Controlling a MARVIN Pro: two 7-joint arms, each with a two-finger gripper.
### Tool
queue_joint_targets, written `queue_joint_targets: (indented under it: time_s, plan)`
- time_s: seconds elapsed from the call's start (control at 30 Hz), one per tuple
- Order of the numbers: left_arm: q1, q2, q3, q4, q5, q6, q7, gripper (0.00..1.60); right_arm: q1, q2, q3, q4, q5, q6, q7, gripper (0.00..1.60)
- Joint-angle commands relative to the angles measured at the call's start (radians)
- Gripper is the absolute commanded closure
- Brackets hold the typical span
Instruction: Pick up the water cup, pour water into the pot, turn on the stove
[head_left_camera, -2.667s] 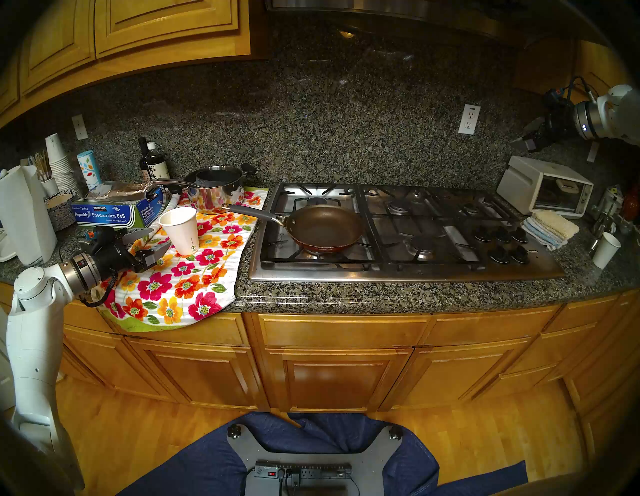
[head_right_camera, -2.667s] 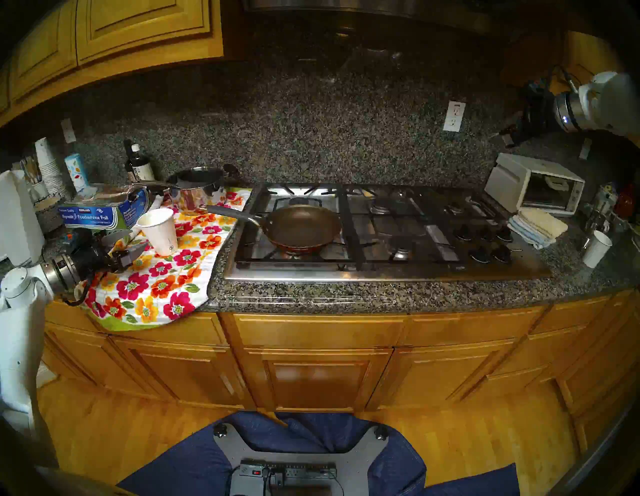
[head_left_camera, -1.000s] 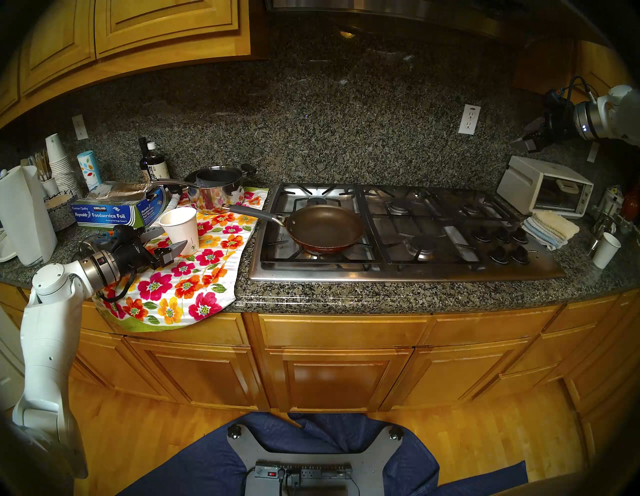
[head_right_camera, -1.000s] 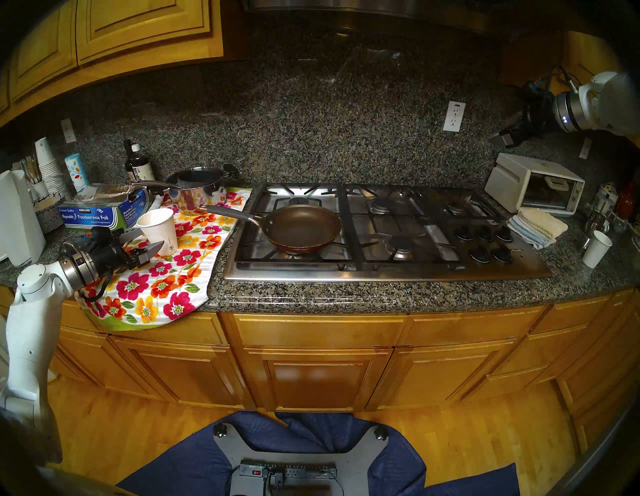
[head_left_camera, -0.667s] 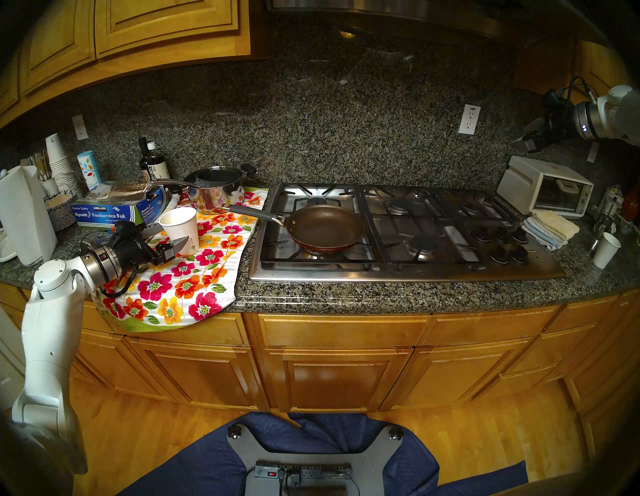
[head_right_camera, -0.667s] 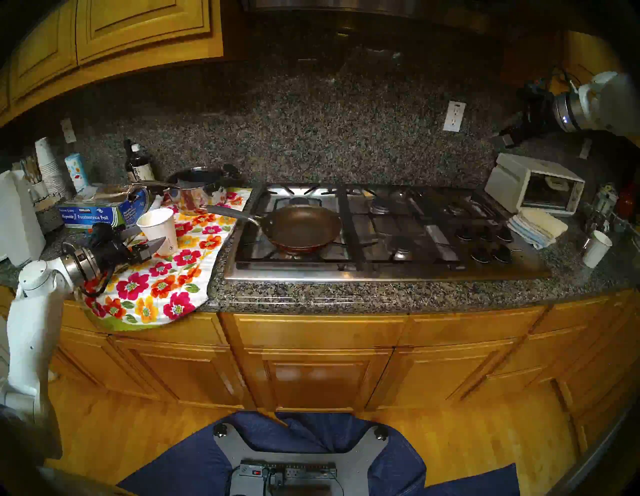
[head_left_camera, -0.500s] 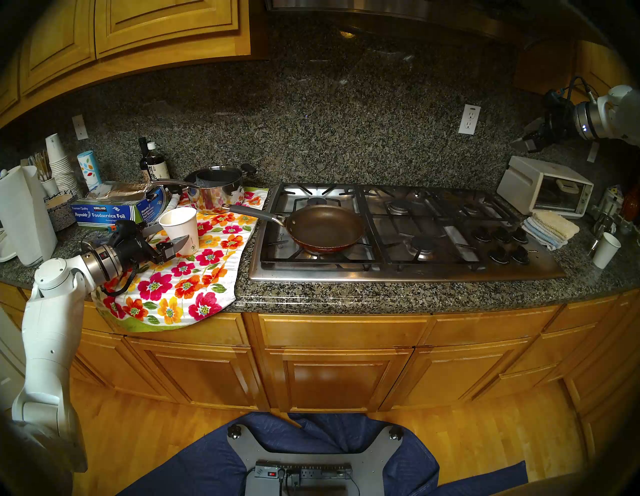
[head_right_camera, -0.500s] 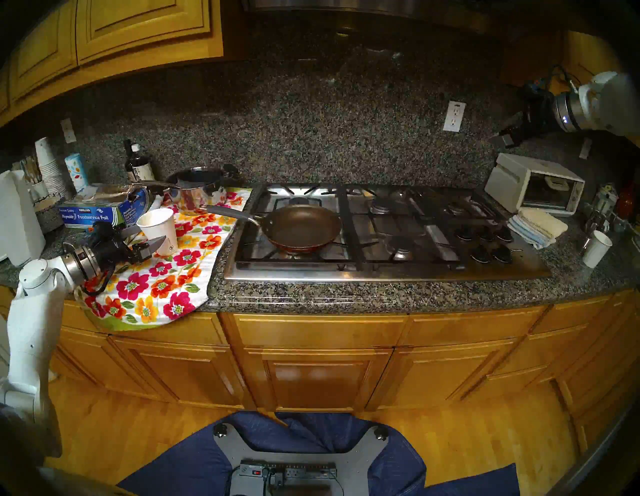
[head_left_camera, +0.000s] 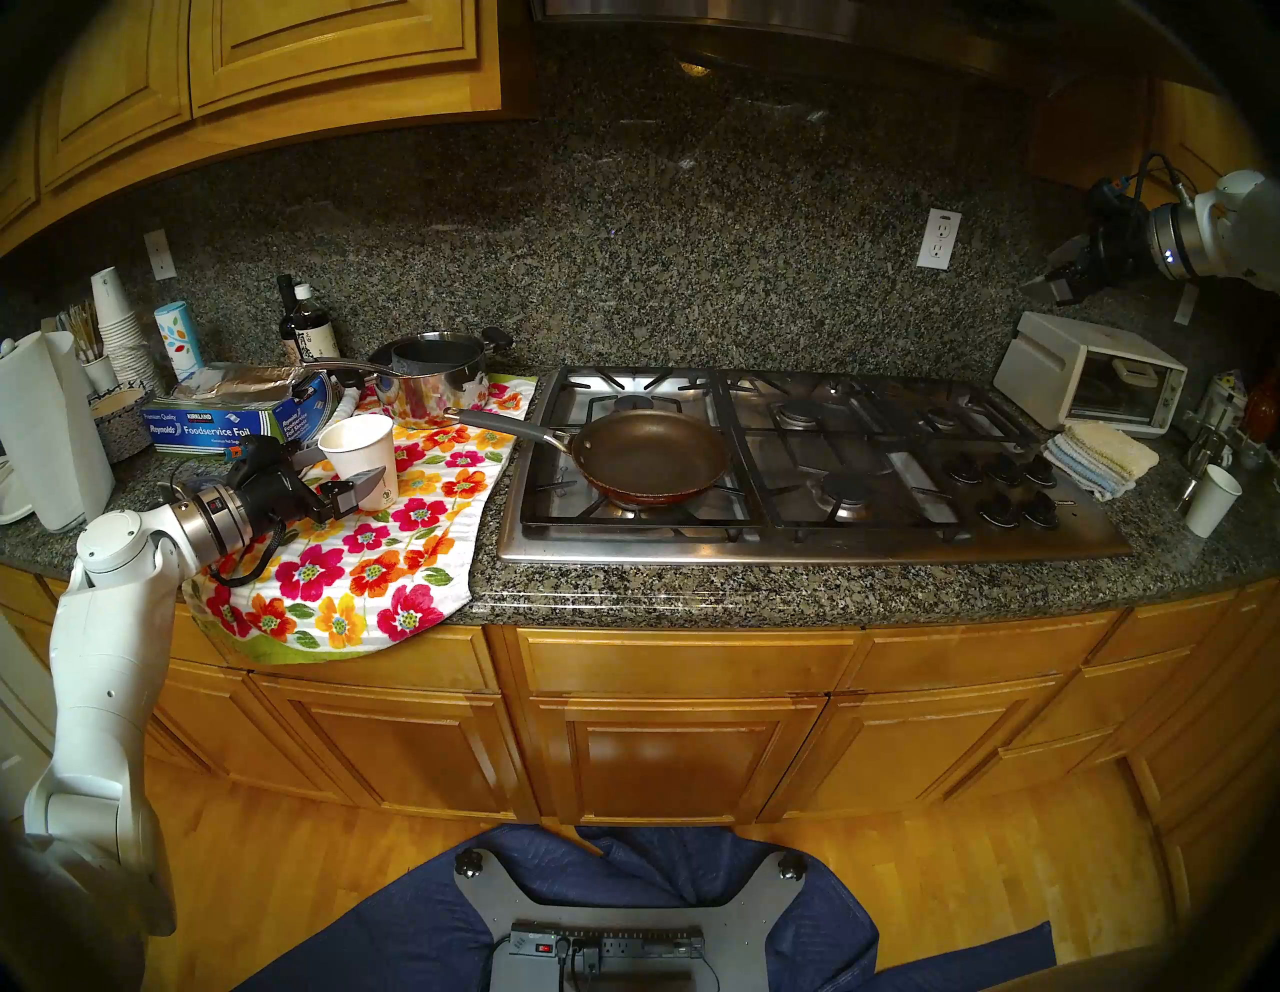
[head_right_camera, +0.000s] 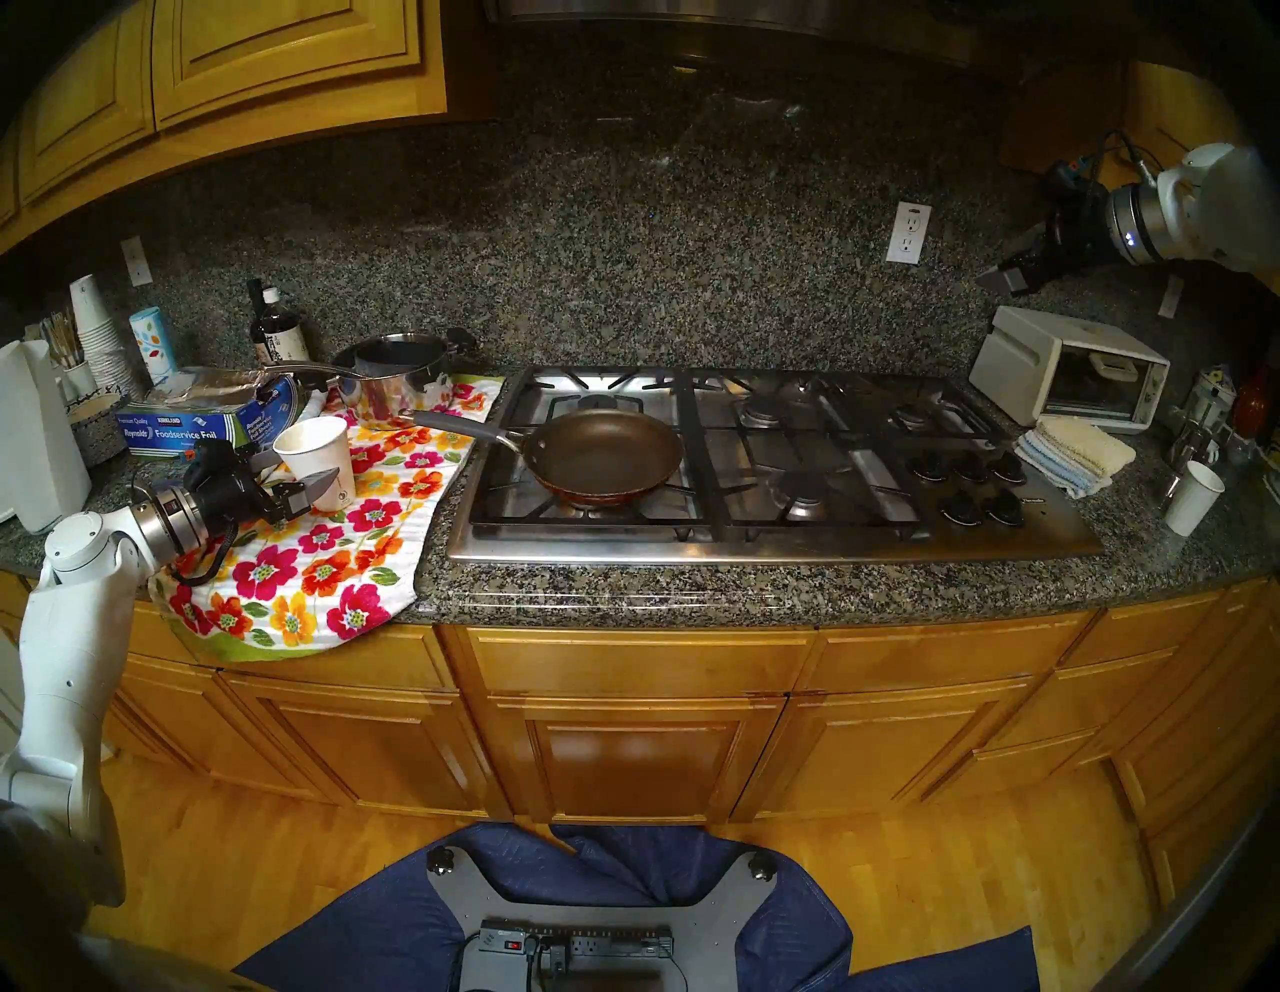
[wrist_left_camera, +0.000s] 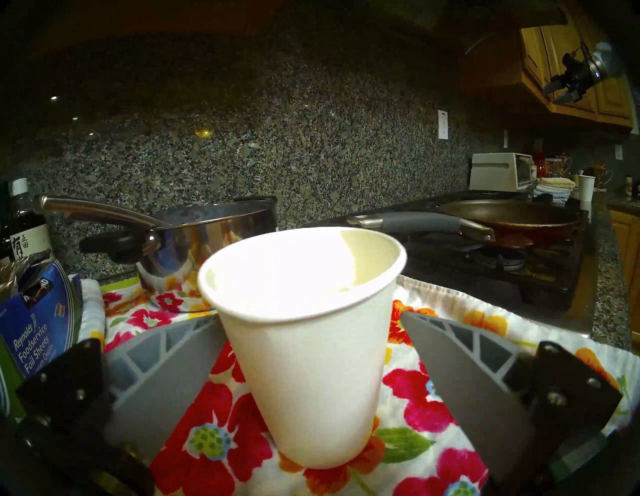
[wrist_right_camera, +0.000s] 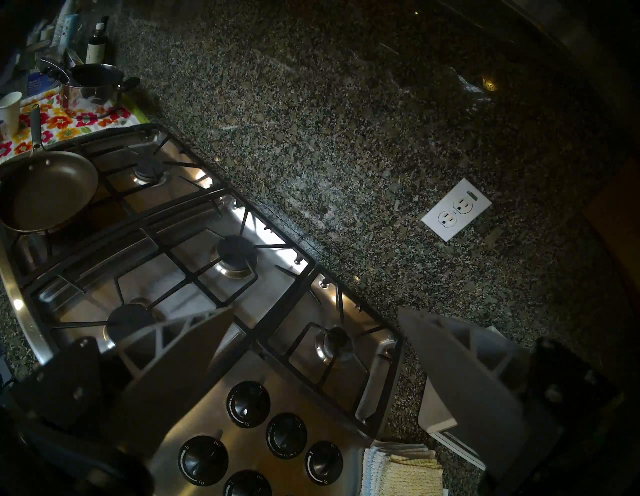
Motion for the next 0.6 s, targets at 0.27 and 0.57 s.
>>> queue_joint_targets:
  time_s: [0.27,0.57]
  plan:
    - [-0.087,0.006,0.037,0.022,0.009,0.005,0.020,0.00,0.031,-0.007,0.000,0.026,0.005,-0.002,-0.002,0.00]
    - [-0.088,0.009,0.045,0.037,0.004,-0.007,0.013,0.80,0.031,-0.007,0.000,0.026,0.005,-0.002,-0.002,0.00]
